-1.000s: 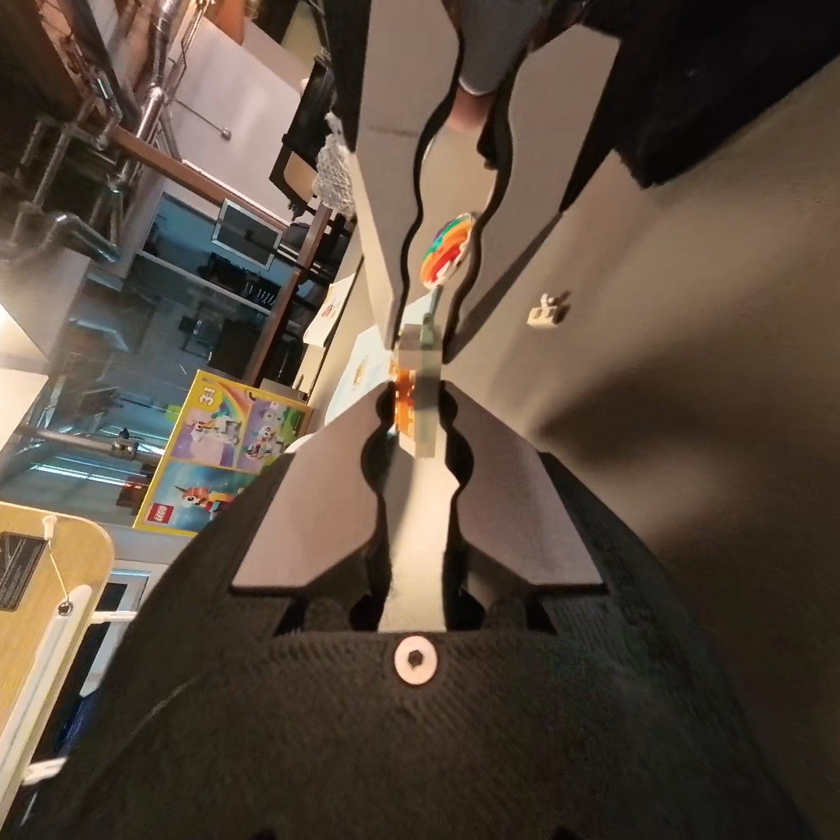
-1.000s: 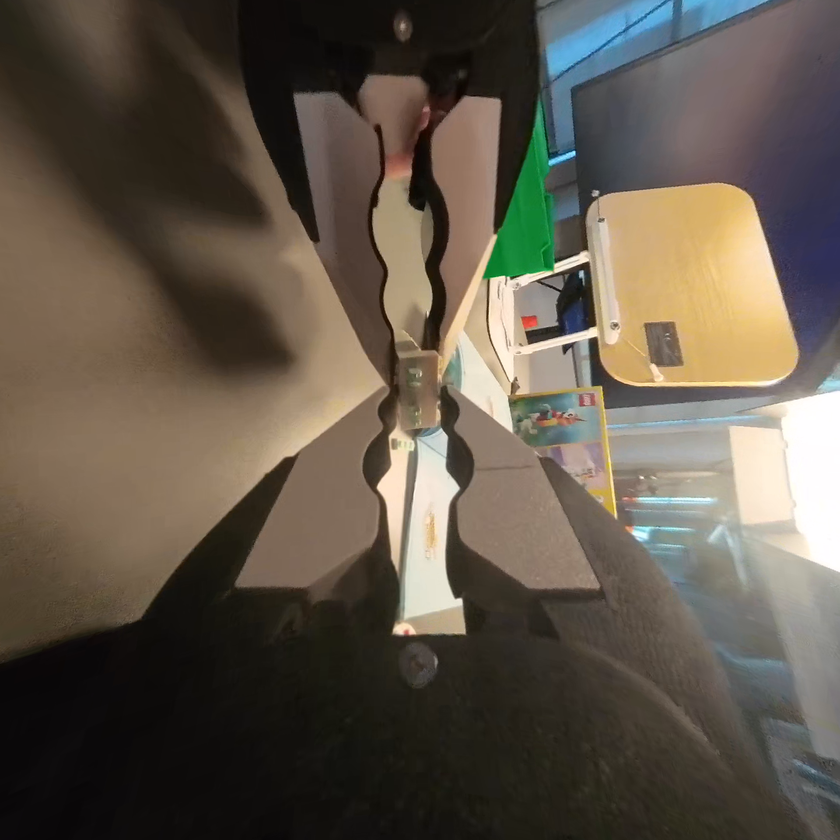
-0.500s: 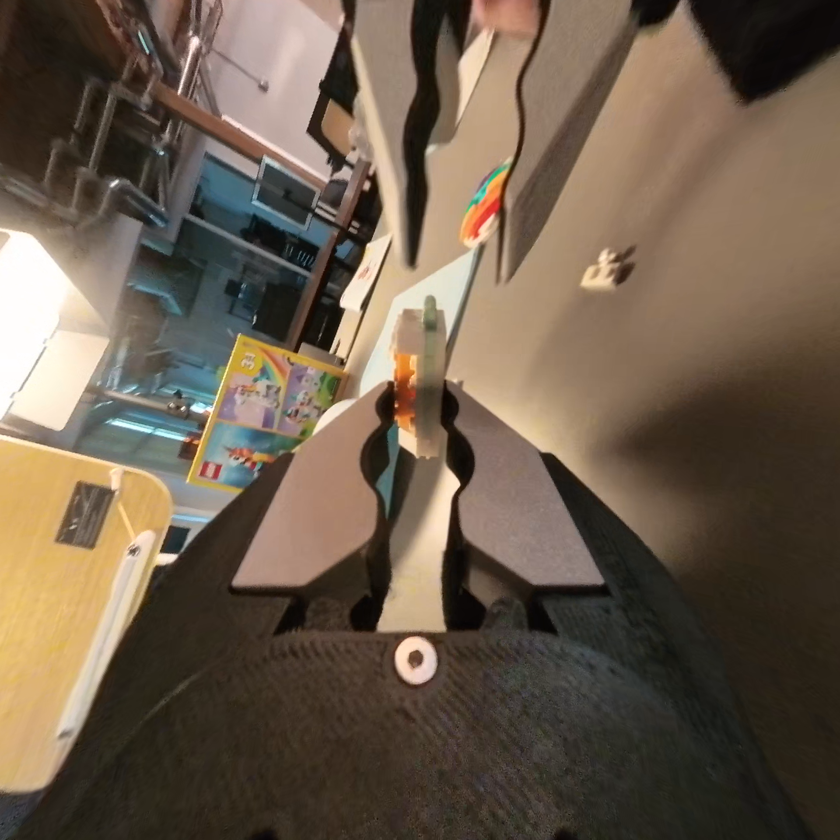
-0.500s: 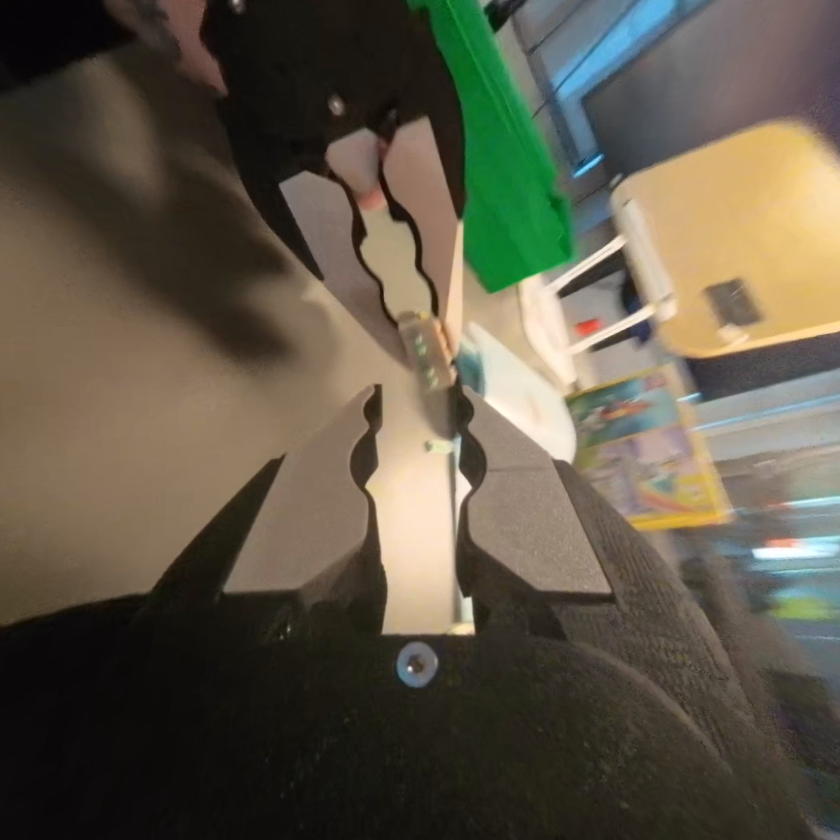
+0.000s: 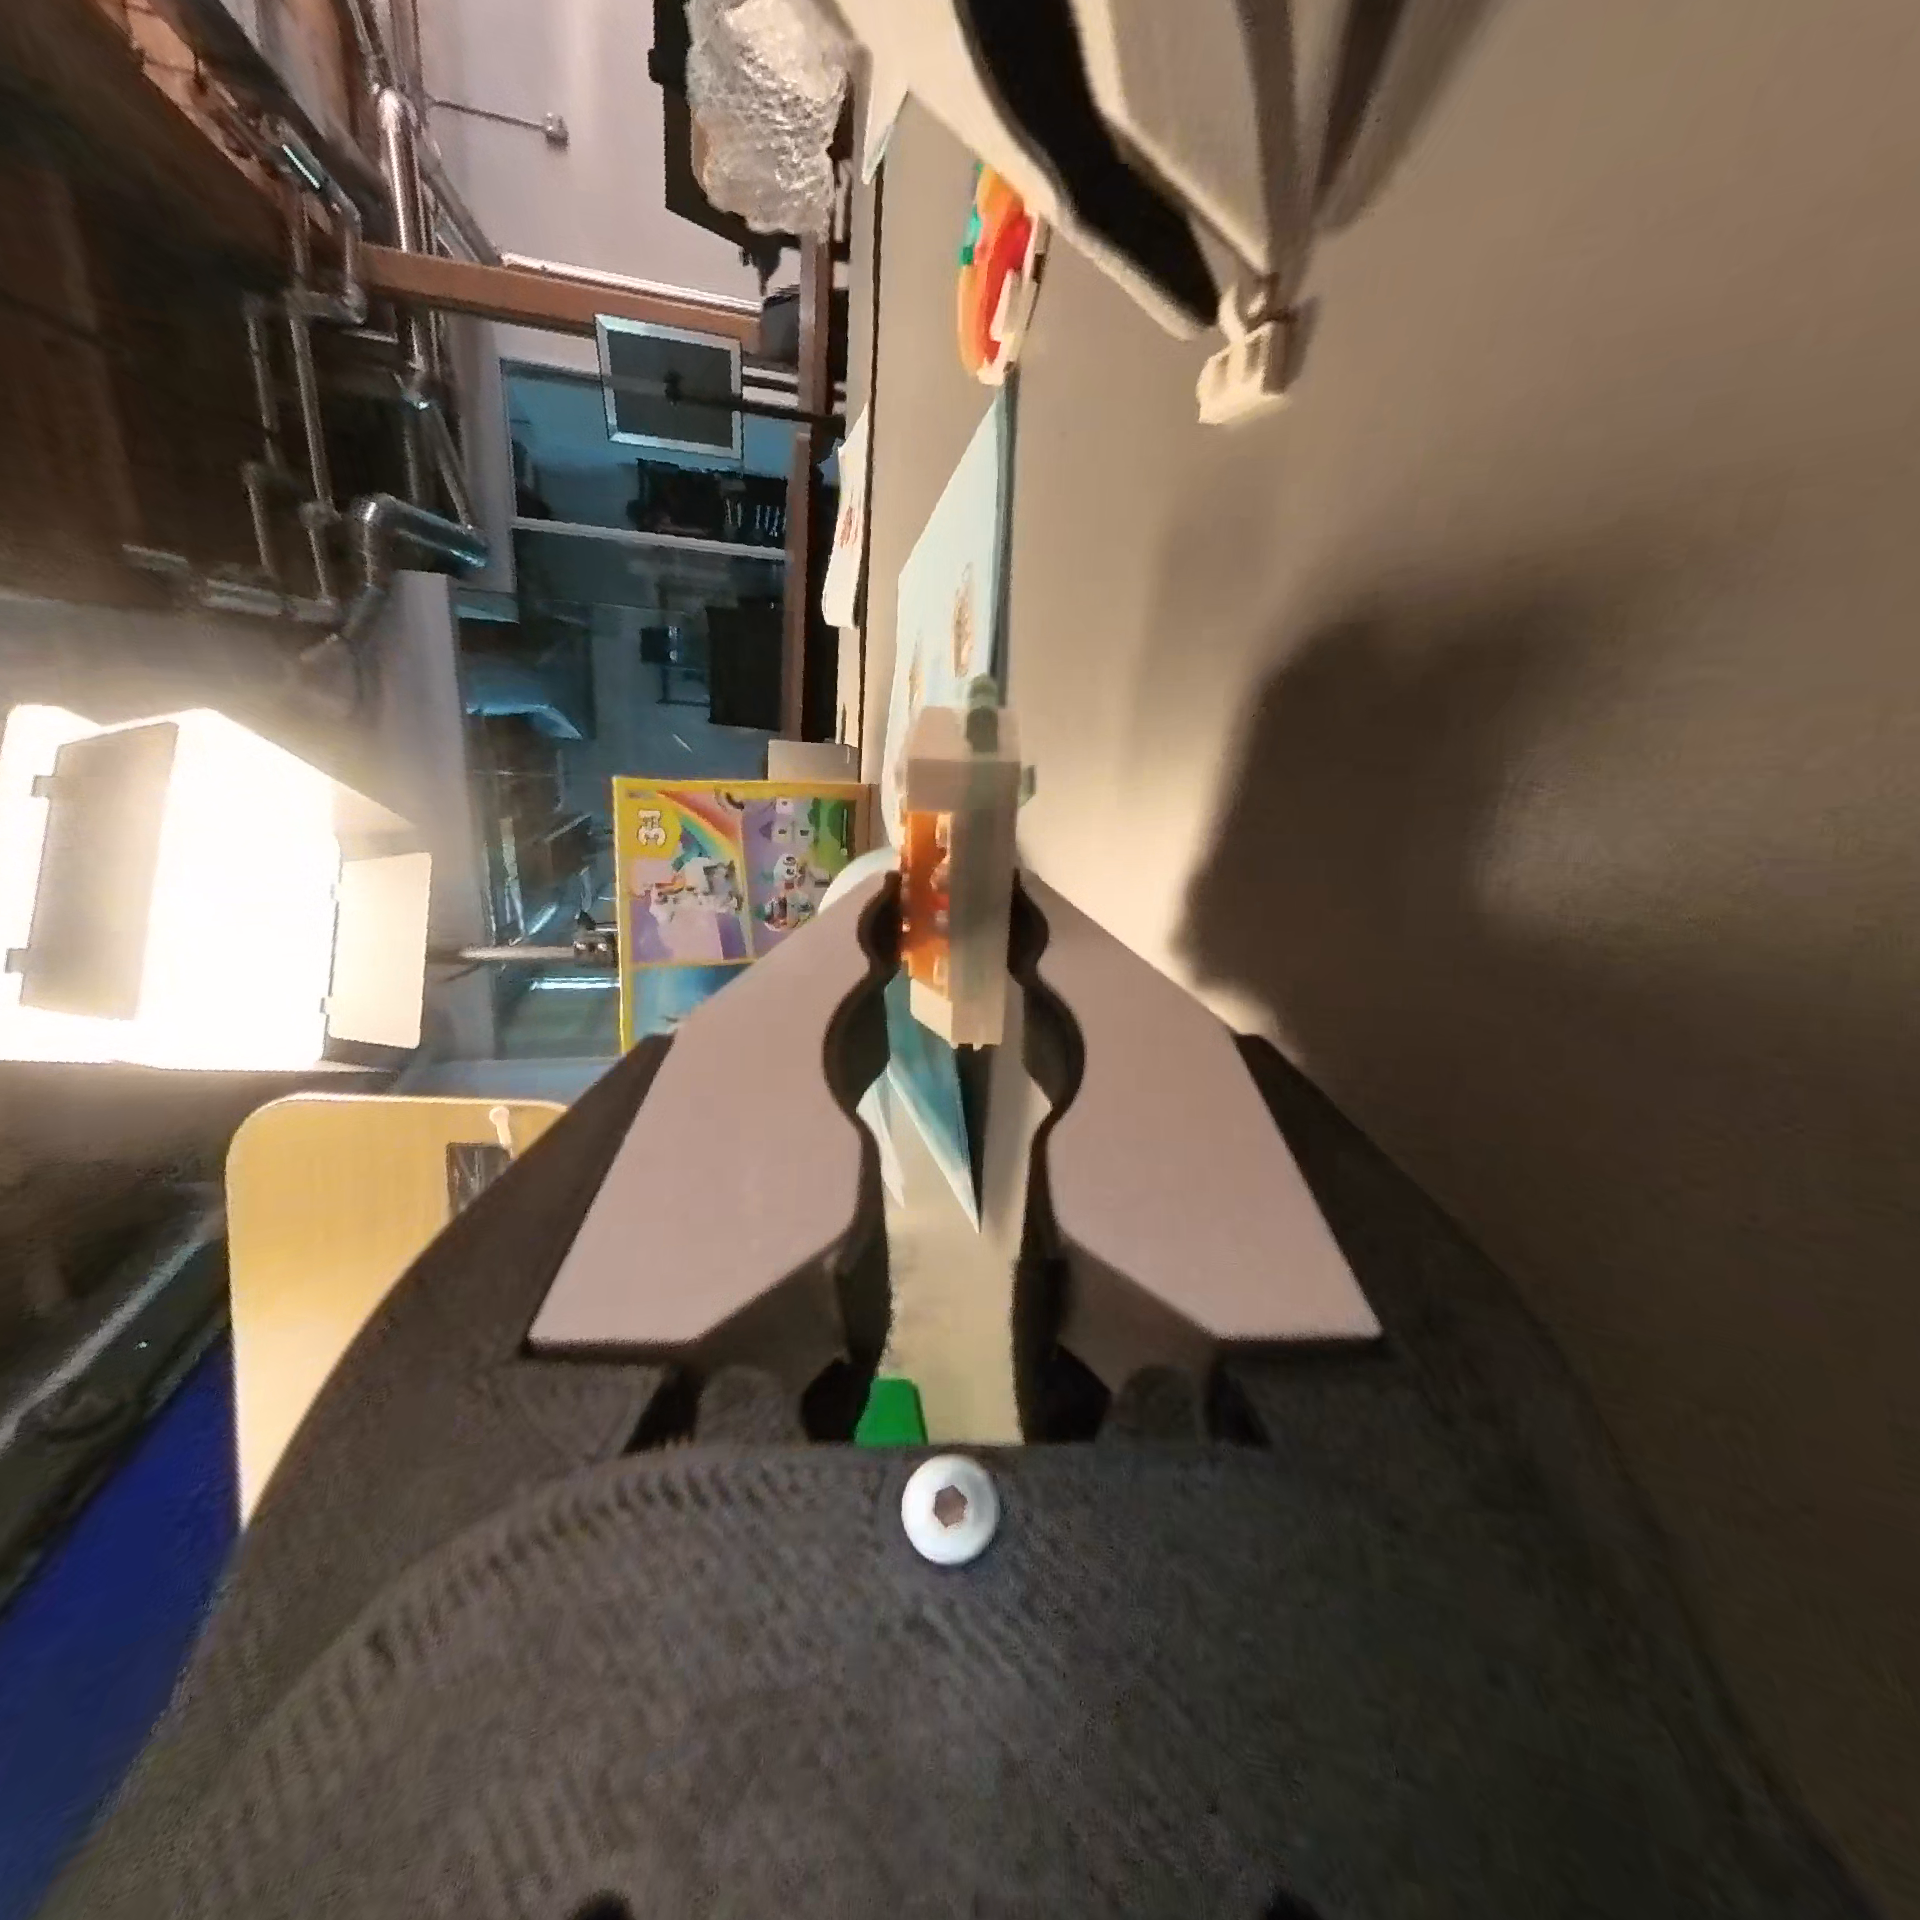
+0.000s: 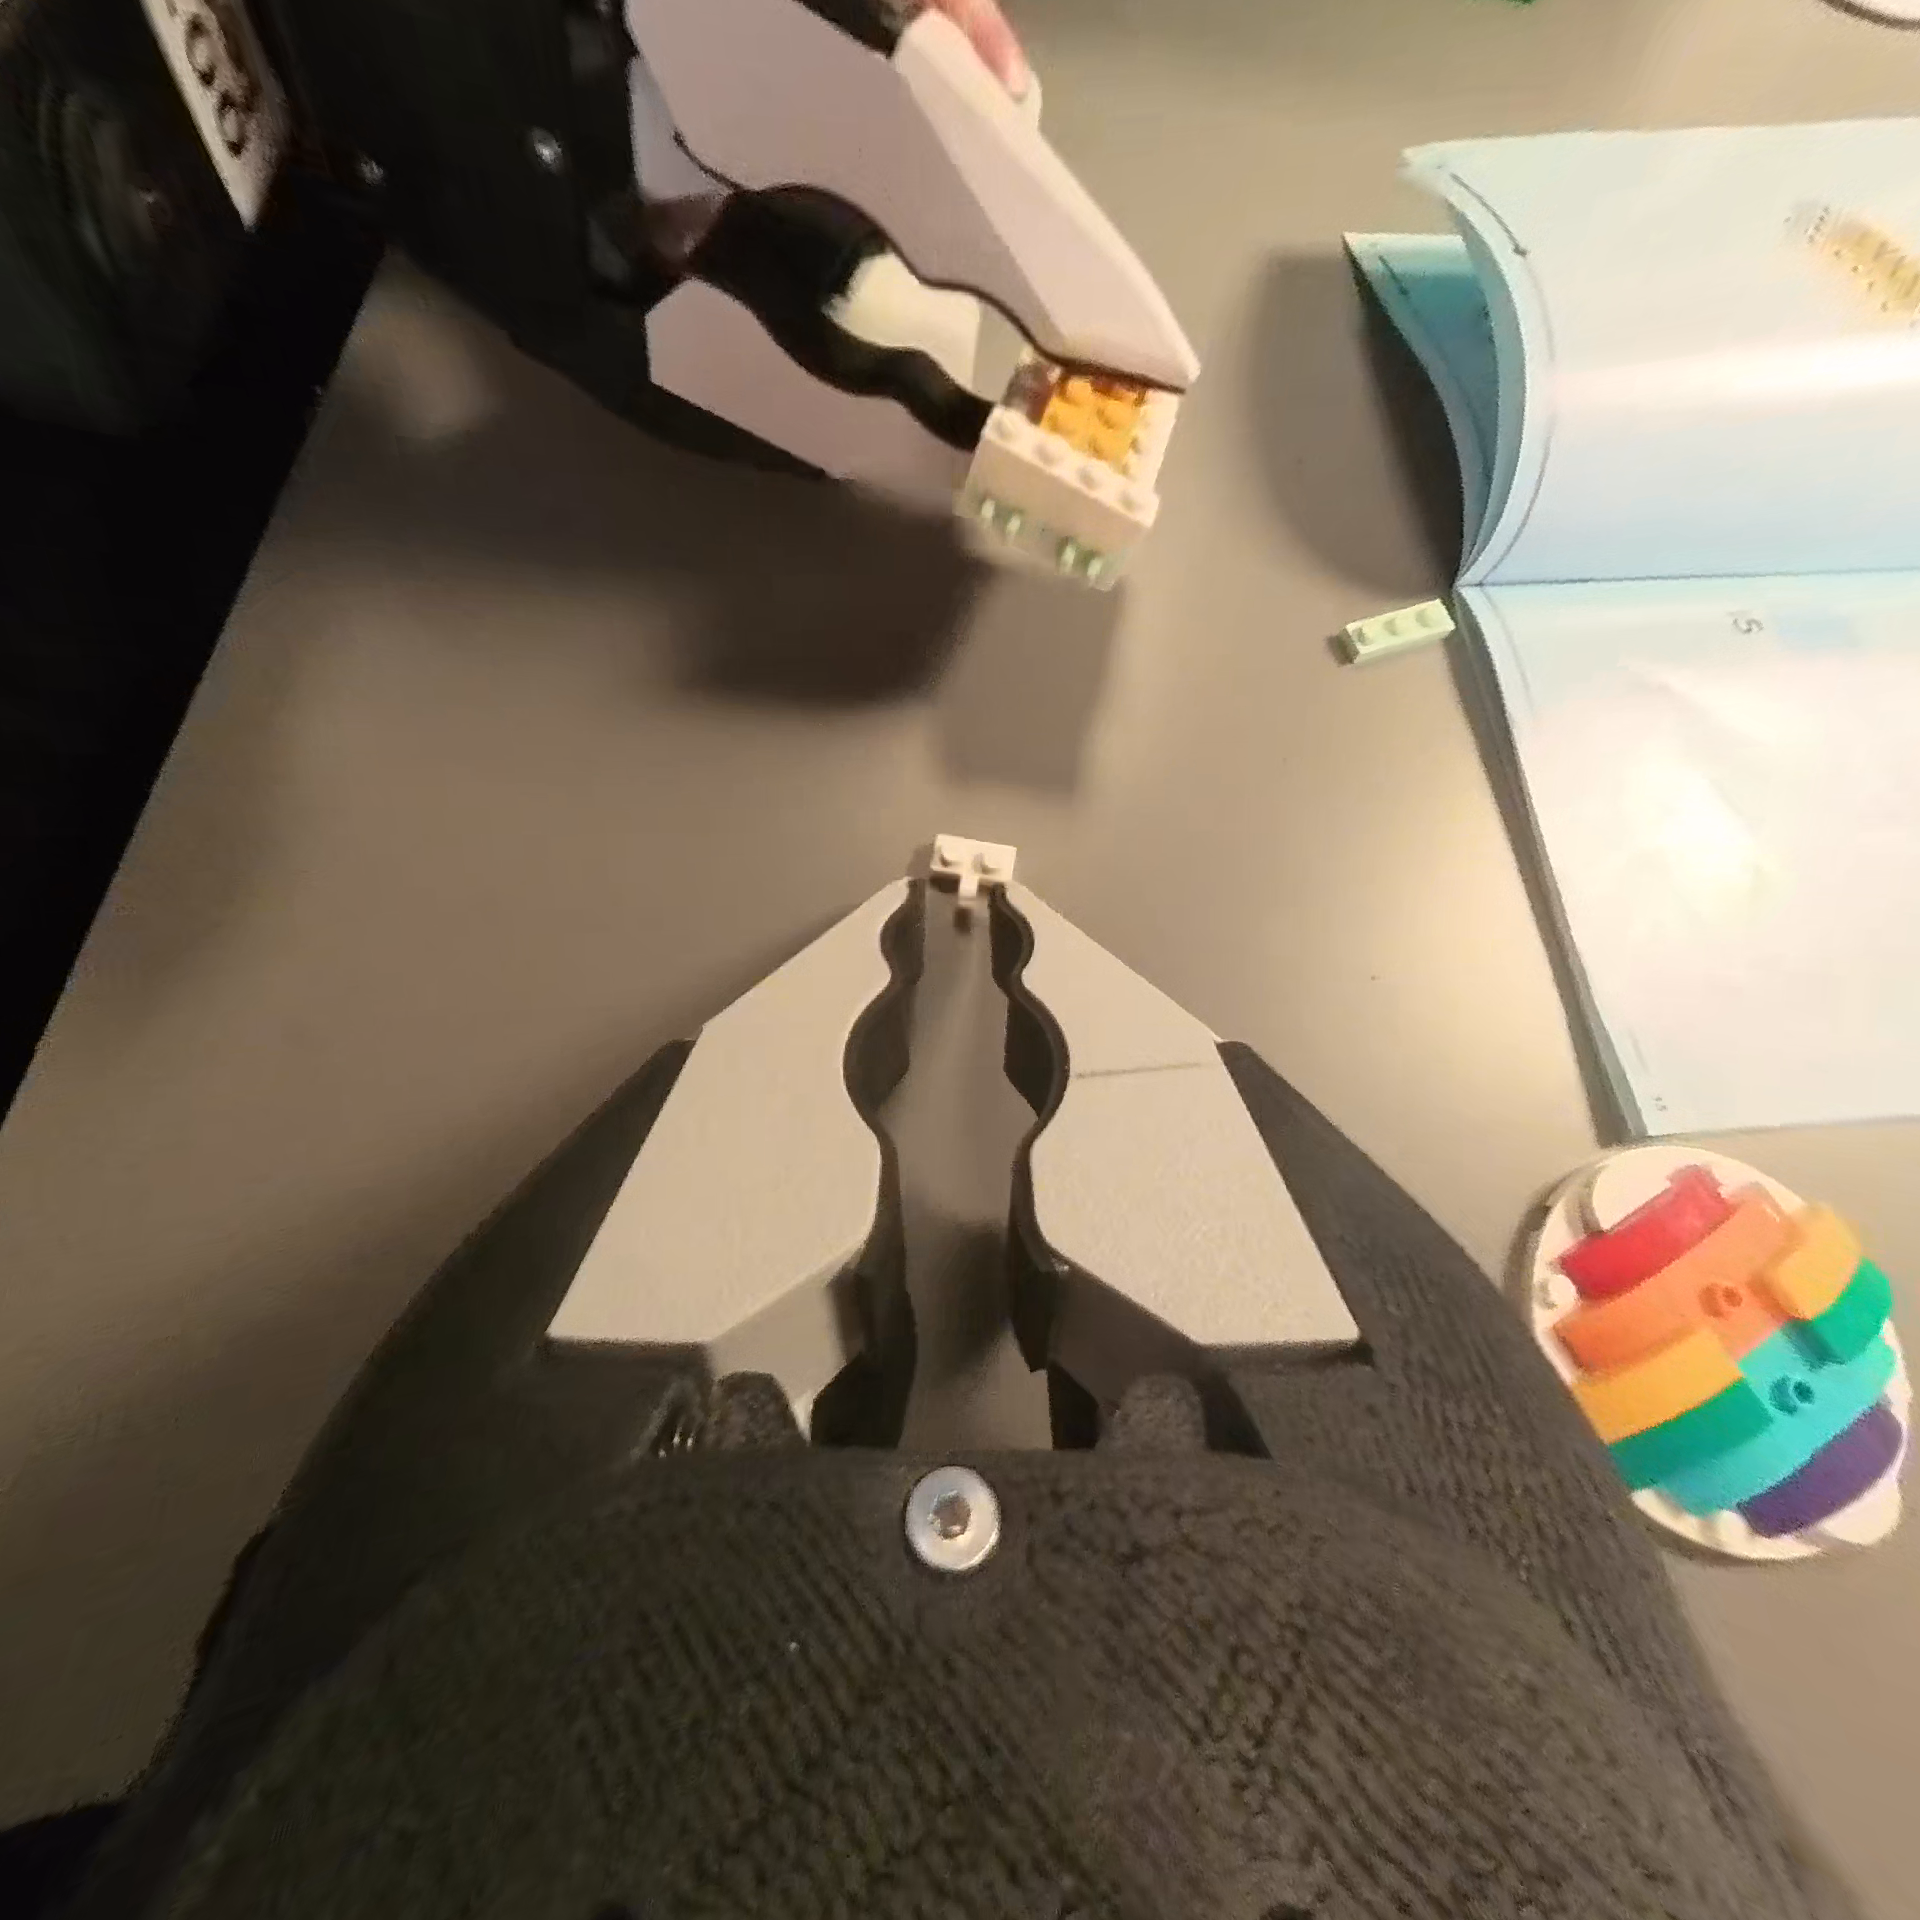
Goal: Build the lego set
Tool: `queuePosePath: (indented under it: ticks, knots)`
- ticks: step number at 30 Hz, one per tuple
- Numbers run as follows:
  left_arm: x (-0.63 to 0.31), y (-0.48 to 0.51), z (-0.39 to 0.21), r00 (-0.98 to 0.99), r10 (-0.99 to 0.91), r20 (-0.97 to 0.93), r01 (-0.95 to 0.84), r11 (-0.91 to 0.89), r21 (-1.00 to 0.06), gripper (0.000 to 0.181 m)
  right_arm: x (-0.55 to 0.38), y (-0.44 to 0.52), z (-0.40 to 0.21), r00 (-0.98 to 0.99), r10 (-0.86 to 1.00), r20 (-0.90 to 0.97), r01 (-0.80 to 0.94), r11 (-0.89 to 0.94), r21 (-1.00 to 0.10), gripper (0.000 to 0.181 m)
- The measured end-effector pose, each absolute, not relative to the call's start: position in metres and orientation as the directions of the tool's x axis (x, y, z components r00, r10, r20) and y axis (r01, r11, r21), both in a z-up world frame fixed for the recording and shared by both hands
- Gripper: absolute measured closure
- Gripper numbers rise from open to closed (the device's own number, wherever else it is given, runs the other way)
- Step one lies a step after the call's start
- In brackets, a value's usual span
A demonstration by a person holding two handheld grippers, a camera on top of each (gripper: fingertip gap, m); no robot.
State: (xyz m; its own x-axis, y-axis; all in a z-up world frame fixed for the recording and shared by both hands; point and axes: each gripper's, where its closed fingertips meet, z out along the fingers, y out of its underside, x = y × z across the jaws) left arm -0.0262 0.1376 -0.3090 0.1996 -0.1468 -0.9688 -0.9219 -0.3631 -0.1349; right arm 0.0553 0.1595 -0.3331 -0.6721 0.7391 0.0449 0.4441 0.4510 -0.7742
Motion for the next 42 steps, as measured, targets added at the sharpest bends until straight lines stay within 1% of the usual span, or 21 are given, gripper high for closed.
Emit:
queuePosePath:
  ticks: [5,8,9,12,15,17,23,29,42]
  knots:
    - [-0.021,0.139,-0.314,0.172,-0.167,-0.971,-0.927,-0.361,-0.102,0.163,0.053,0.161,-0.336,-0.659,0.75,0.062,0.457,0.463,-0.76,0.18]
    - [-0.019,0.141,-0.313,0.162,-0.152,-0.975,-0.921,-0.378,-0.095,0.163,0.048,0.165,-0.336,-0.625,0.778,0.067,0.479,0.45,-0.754,0.181]
    - [-0.019,0.141,-0.312,0.155,-0.141,-0.978,-0.916,-0.392,-0.089,0.163,0.045,0.168,-0.332,-0.605,0.793,0.073,0.482,0.438,-0.759,0.181]
    - [-0.022,0.142,-0.307,0.13,-0.104,-0.986,-0.892,-0.446,-0.071,0.163,0.033,0.166,-0.304,-0.55,0.835,0.025,0.466,0.332,-0.82,0.181]
    - [-0.027,0.143,-0.305,0.154,-0.08,-0.985,-0.876,-0.473,-0.098,0.163,0.025,0.162,-0.283,-0.525,0.851,-0.011,0.46,0.273,-0.845,0.18]
    - [-0.027,0.143,-0.304,0.17,-0.071,-0.983,-0.872,-0.475,-0.116,0.163,0.021,0.158,-0.28,-0.522,0.853,-0.014,0.475,0.277,-0.835,0.18]
    - [-0.022,0.145,-0.304,0.132,-0.078,-0.988,-0.884,-0.46,-0.082,0.163,0.01,0.15,-0.28,-0.514,0.857,-0.034,0.521,0.28,-0.806,0.18]
    - [-0.02,0.145,-0.303,0.124,-0.078,-0.989,-0.887,-0.455,-0.075,0.163,0.01,0.148,-0.285,-0.512,0.855,-0.083,0.573,0.267,-0.775,0.18]
    - [-0.019,0.147,-0.305,0.126,-0.087,-0.988,-0.89,-0.451,-0.073,0.163,0.011,0.145,-0.288,-0.516,0.85,-0.106,0.59,0.263,-0.763,0.18]
